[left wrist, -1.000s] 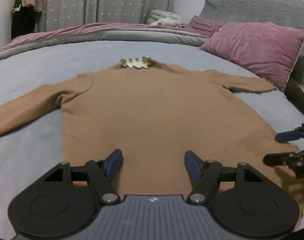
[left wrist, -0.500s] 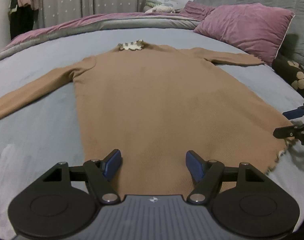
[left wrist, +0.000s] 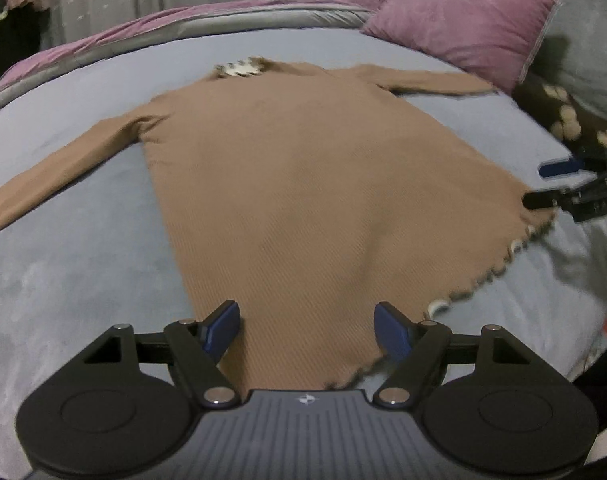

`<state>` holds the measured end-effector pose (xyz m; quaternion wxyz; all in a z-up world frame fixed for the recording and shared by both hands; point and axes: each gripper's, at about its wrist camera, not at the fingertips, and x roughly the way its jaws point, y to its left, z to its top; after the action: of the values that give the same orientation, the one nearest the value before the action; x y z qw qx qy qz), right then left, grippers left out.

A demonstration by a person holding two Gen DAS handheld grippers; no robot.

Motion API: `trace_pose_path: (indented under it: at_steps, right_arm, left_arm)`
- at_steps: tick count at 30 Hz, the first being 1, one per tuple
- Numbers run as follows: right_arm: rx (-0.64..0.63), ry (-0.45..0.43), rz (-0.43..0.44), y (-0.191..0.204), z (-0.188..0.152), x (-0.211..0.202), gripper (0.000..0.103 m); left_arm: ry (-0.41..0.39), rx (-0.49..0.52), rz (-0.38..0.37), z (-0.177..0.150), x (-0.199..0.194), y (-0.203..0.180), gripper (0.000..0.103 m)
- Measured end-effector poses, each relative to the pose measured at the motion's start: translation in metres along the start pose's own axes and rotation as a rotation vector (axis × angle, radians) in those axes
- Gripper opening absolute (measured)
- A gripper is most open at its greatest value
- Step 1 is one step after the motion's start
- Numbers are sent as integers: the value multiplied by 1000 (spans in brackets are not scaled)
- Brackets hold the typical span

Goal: Fold clothes

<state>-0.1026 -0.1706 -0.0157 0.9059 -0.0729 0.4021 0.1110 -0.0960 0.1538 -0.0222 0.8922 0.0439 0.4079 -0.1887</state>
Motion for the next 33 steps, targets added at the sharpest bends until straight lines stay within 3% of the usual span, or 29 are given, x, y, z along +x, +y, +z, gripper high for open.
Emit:
trace_pose_path:
  at_steps: [9,11,16,21,23,25,30,33]
  right_arm:
    - [92,6,4,-19,10,3,81]
    - [116,21,19,-23,9,3,78]
    - [175,100,106,-32,3,3,58]
    - [198,178,178,-32,-6,4,55]
    - [200,178,186,-30,-6,5,41]
    - [215,175,224,-28,-5,6,14]
    - [223,107,204,-26,1,-13,11]
    - [246,48,202,-32,9,-34,11]
  left_arm:
    - [5,-269,-22,-1,-3,46,69]
    - [34,-341,-64,-6,-2,54,59]
    - [76,-462,-147,-18,-6,66,49]
    - [132,-513,-210,-25,-2,67,36]
    - [149,-513,-219,-25,1,67,9]
    - [139,-522,-226,-25,-3,65,8]
    - [37,-545,-249,-17,-33,69,6]
    - [18,-532,-244,-12,-42,70,6]
